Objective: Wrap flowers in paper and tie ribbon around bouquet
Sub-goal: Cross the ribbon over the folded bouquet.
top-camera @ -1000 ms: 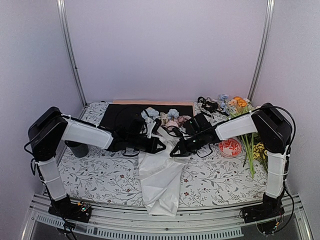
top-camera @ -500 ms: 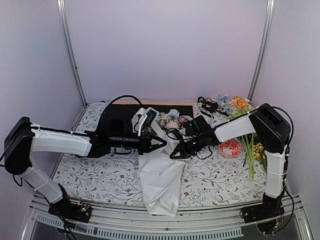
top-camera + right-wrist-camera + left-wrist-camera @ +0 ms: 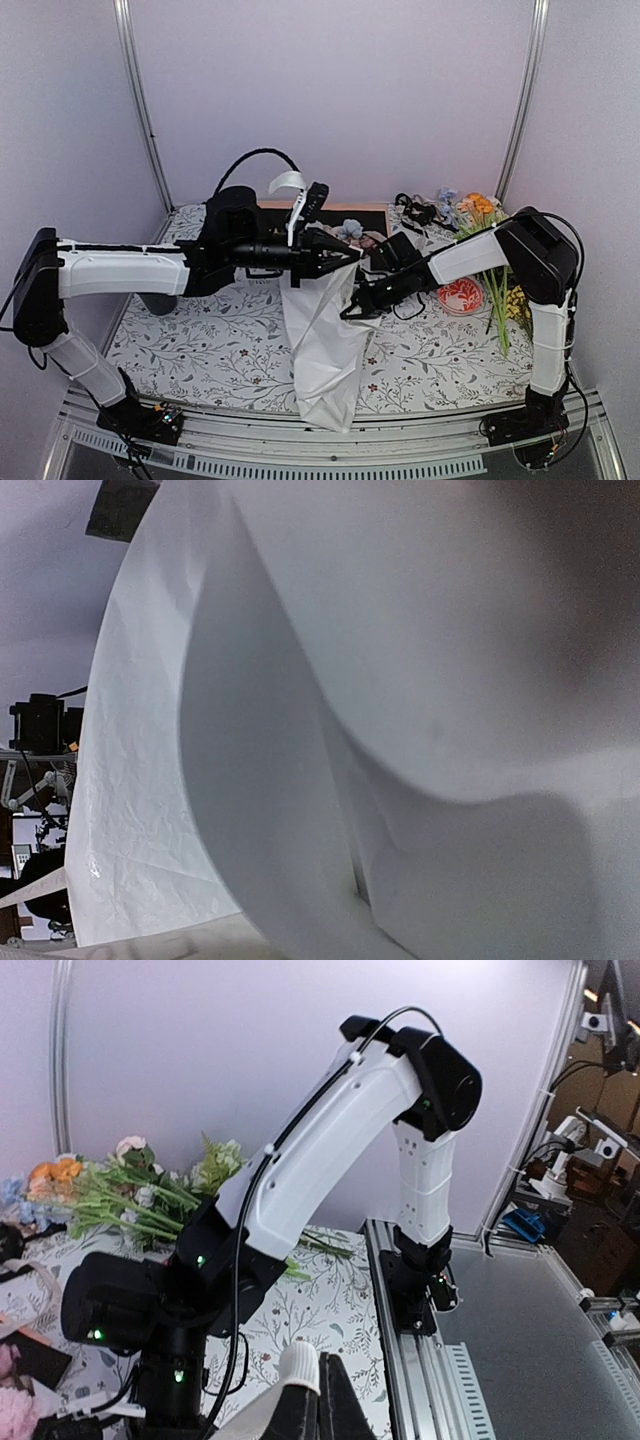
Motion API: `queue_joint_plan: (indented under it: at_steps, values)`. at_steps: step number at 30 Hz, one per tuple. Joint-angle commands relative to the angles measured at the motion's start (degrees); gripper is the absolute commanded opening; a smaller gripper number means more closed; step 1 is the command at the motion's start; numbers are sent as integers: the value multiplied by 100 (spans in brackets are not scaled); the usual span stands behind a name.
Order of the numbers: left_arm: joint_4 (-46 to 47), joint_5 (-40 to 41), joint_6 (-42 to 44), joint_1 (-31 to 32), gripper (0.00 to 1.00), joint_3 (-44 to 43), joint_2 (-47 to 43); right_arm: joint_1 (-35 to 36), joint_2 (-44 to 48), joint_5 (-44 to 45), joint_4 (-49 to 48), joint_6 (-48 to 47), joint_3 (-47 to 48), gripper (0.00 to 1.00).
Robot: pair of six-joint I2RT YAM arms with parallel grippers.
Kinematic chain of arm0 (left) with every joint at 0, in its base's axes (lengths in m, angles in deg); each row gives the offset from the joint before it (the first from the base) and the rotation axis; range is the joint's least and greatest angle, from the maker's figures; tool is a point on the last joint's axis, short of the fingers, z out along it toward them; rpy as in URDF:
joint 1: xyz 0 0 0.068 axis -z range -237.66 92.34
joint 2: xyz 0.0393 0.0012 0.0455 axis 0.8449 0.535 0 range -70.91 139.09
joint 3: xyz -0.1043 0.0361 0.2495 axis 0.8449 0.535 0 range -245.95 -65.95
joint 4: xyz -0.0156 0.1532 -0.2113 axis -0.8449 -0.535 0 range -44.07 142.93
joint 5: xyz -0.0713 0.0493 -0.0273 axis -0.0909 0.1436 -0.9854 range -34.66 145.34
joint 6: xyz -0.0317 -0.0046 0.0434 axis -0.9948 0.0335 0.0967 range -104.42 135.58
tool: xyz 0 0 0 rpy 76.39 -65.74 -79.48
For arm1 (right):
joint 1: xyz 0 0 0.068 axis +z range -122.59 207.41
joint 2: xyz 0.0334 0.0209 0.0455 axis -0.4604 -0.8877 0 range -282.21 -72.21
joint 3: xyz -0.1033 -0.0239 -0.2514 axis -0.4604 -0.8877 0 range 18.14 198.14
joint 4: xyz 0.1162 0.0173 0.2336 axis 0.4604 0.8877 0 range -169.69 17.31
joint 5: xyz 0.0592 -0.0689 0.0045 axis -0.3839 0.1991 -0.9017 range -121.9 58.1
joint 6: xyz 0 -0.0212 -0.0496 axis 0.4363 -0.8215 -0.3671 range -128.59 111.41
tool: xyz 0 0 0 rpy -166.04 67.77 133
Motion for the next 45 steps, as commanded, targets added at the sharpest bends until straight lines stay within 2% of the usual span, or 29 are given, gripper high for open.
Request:
queue_joint_plan:
  at_steps: [1,6,8,11,14,20,23,29,34,38,45]
  values:
    - [117,-328,457,137,0,-66,-334,-18,-219,-46,291,-174,39,0]
    - [304,-59,505,145,0,806,-853,-19,-250,-4,420,-250,84,2]
    - [325,517,454,144,0,1131,-1014,-20,-259,49,511,-288,126,2]
    - [-19,2008,277,106,0,1297,-875,-16,-252,83,645,-359,184,4]
    - [-428,2541,126,-3,0,1021,-421,-20,-226,46,719,-439,186,5]
    - [137,2266,-636,-410,0,978,44,-18,-175,-25,804,-520,186,8]
    - [384,1898,-731,-526,0,941,44,-18,-161,-59,804,-521,186,8]
    - [979,1105,-207,-283,0,1143,-730,-19,-158,-29,840,-538,186,9]
    - [206,925,641,197,0,793,-1079,-20,-228,-22,839,-495,186,9]
    - [299,512,628,326,0,793,-1116,-15,-242,-36,840,-489,186,9]
    - [354,990,1017,500,0,1065,-1503,-20,-285,-25,840,-485,186,11]
